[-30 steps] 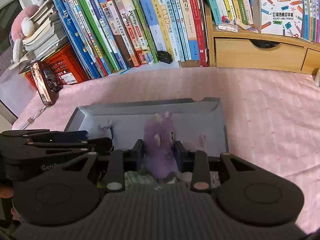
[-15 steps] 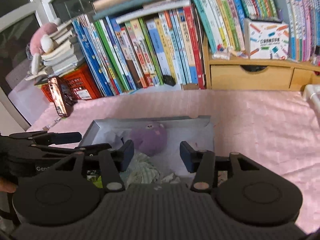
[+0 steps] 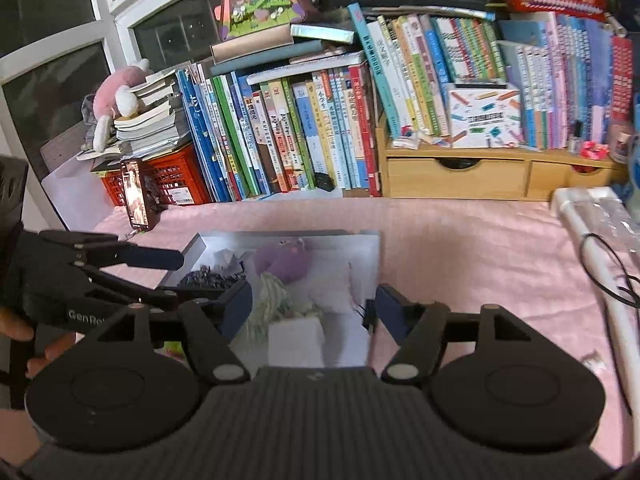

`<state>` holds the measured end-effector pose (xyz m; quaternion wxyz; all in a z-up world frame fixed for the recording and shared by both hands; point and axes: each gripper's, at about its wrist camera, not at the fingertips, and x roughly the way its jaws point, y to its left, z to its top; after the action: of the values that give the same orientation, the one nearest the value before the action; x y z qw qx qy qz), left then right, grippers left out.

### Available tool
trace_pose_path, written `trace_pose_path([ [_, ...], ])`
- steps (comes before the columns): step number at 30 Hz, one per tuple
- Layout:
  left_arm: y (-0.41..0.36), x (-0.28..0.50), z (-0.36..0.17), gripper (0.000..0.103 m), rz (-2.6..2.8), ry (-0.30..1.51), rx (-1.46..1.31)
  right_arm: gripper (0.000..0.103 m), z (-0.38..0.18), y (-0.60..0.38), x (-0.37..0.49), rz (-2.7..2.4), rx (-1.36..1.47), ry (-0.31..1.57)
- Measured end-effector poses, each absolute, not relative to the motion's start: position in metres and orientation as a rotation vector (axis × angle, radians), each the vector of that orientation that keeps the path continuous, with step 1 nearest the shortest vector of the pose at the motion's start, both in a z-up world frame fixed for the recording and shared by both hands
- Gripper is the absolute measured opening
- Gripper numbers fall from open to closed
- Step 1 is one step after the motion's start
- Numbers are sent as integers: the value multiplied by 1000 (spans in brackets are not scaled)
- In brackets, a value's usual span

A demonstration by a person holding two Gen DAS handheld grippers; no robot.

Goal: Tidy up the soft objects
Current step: 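Open the right gripper to drop the purple plush into the grey tray, then grasp the yellow sequined bow with the left gripper while the right grasps the white pom-pom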

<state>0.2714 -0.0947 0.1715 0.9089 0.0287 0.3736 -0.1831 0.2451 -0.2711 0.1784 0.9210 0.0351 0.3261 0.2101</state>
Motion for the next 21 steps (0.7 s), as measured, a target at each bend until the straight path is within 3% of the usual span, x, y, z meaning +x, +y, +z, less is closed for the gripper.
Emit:
trace_pose_path([
  [21, -185, 252, 147, 85, -558, 891, 168, 86, 126, -332, 154, 295, 18, 655],
])
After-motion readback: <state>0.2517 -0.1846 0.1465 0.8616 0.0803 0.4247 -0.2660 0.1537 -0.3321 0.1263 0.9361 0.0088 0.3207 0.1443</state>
